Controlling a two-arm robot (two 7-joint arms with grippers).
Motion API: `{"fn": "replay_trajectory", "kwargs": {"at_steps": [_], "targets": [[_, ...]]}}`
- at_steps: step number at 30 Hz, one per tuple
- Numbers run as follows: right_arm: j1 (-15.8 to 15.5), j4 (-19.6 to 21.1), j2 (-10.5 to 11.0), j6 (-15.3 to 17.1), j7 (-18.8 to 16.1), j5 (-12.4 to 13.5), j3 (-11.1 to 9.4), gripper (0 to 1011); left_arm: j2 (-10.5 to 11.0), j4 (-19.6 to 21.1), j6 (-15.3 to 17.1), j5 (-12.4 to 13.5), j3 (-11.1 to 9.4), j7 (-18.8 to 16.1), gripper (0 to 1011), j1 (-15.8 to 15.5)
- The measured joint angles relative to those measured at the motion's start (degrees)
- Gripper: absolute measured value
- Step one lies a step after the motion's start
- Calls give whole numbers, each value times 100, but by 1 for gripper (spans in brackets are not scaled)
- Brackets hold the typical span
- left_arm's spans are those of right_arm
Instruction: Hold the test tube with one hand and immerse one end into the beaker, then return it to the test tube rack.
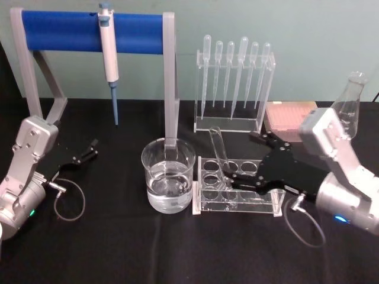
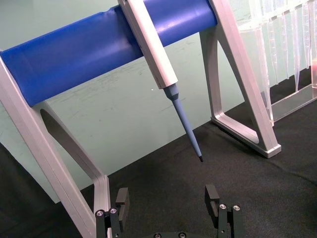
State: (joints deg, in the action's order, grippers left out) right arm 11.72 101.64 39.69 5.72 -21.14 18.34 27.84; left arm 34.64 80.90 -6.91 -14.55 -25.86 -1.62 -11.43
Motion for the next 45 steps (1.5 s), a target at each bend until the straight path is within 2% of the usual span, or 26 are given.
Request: {"fn": "replay_trajectory", "kwargs": {"at_steps": [7,10,15,19,28,29,31,32,35,40,45], "targets": [[461,-485,-504,210,-301,-34,162,1002,0,0,0,0,0,0,1000,0],[535,-599,-614,218,-353,-37,166,1002,0,0,0,0,0,0,1000,0],[620,-830,-872,295,-442,61,108,913,0,0,0,0,0,0,1000,0],[641,-923,-978,359,-488,66,92,792,0,0,0,0,0,0,1000,0],[629,-993,-1080,429,-540,-28,59,541,0,0,0,0,0,0,1000,0],[625,-993,-1085,433,-547,-39,48,481,0,0,0,0,0,0,1000,0],[618,-992,-1090,438,-553,-52,34,446,0,0,0,0,0,0,1000,0],[608,-980,-1091,445,-556,-63,21,378,0,0,0,0,0,0,1000,0],[568,-915,-1083,453,-559,-66,-24,276,0,0,0,0,0,0,1000,0],[459,-769,-1069,453,-562,16,-135,225,0,0,0,0,0,0,1000,0],[223,-487,-1063,349,-538,325,-406,225,0,0,0,0,0,0,1000,0]]}}
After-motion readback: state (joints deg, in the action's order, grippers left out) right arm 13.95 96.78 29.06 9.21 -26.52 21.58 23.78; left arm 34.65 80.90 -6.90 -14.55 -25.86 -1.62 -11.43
